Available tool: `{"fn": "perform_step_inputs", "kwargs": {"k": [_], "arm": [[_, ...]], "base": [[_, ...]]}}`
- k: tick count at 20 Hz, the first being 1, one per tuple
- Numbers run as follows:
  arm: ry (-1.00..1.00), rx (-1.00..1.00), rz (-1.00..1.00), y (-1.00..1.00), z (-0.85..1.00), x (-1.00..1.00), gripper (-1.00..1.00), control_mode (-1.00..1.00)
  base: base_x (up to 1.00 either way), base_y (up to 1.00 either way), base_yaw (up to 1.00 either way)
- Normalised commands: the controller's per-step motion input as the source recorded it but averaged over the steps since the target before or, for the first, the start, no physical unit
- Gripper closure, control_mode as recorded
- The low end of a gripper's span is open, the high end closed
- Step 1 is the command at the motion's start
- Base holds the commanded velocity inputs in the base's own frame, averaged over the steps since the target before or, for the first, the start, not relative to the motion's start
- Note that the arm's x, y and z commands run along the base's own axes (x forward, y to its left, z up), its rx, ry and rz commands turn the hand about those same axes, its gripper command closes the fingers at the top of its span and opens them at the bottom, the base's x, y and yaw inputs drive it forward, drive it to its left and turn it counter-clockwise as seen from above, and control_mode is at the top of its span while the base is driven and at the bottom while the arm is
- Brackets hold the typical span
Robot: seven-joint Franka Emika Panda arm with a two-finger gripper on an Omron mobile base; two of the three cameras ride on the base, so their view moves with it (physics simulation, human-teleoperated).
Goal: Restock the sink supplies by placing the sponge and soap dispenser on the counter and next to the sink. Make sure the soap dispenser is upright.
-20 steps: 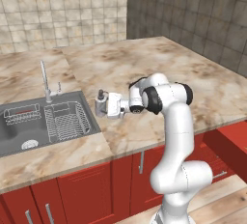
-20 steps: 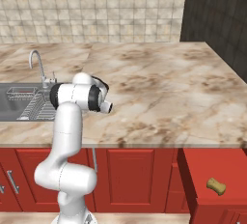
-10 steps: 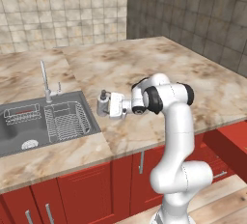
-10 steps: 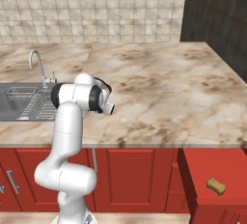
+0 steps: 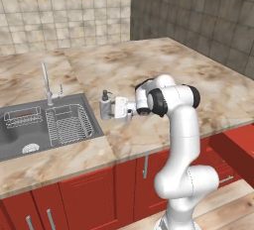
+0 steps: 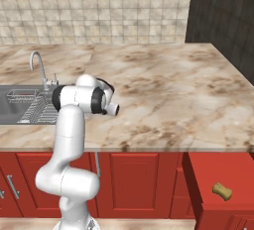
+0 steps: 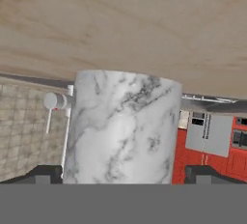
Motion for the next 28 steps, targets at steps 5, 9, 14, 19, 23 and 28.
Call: {"fn": "perform_step_inputs", "kwargs": {"k": [5, 9, 14, 19, 23, 28], "arm": [[0.00, -0.10, 0.00, -0.24, -0.07, -0.09, -1.00, -1.00], [0.00, -0.06, -0.03, -0.20, 0.24, -0.35, -1.00, -1.00], [-0.15, -0.11, -0.07, -0.20, 0.35, -0.72, -1.00, -1.00], [-0.37, -0.28, -0.01, -0.30, 0.13, -1.00, -1.00, -1.00], [-0.44, -0.39, 0.06, -0.22, 0.15, -1.00, -1.00, -1.00], [-0.42, -0.50, 0.17, -0.19, 0.52, -1.00, -1.00, -1.00]], "base": [[0.00, 0.00, 0.00], [0.00, 0.00, 0.00], [0.00, 0.00, 0.00], [0.00, 0.00, 0.00], [0.00, 0.00, 0.00], [0.00, 0.00, 0.00]]}}
